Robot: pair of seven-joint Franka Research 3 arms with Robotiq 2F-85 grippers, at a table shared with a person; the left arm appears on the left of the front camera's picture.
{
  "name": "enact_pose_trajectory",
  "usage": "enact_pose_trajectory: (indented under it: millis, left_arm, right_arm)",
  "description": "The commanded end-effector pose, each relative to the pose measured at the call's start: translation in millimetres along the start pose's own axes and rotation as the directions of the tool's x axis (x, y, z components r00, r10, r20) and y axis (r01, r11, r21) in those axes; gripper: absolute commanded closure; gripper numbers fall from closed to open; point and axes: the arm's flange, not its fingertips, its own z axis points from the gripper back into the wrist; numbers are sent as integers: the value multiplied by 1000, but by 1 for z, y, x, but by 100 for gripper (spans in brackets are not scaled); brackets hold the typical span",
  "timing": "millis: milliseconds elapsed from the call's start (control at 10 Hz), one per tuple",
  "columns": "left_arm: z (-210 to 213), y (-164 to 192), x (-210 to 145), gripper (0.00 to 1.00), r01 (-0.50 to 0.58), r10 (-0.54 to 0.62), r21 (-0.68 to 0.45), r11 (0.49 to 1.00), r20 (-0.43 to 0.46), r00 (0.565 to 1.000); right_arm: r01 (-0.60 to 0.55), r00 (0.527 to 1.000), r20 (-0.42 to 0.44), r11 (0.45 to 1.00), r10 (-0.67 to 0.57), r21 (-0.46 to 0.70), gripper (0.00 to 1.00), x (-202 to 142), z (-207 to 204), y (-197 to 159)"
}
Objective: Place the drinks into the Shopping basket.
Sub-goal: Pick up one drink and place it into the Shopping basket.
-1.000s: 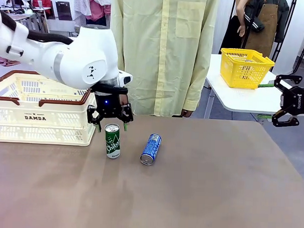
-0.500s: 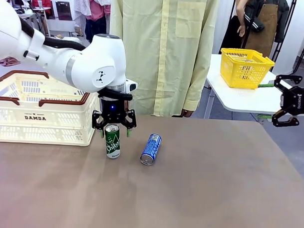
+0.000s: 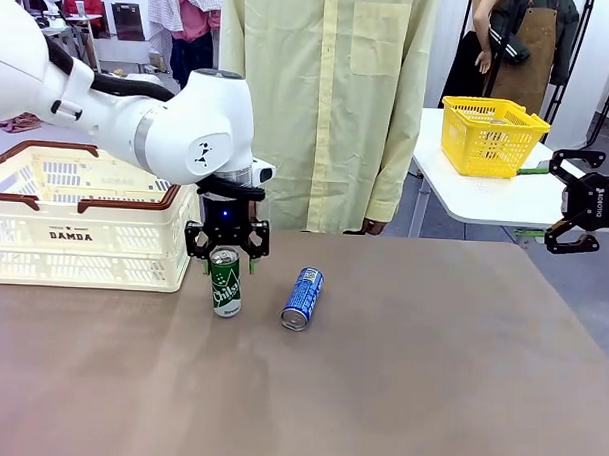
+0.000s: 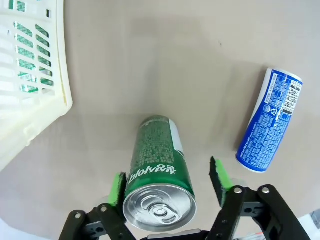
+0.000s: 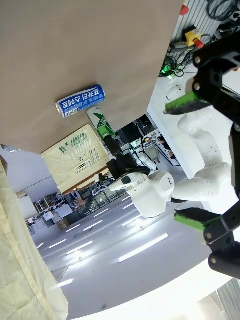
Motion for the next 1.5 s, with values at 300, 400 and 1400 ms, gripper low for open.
enact_pose_trajectory:
  millis: [300, 400, 1400]
  left_arm:
    - [0, -2, 1, 100, 0, 0, 25, 1000, 30, 1000]
    - [0, -3, 1, 100, 9, -9, 22, 1000, 25, 1000]
    - [141, 26, -21, 100, 283, -279, -148, 948, 46, 959]
  right_arm:
    - [-3, 1000, -10, 1000, 3, -8, 0, -1, 3, 2]
    - [-3, 1000, -10, 1000, 3, -8, 0, -1, 3, 2]
    - [-3, 1000, -10, 1000, 3, -8, 0, -1, 3, 2]
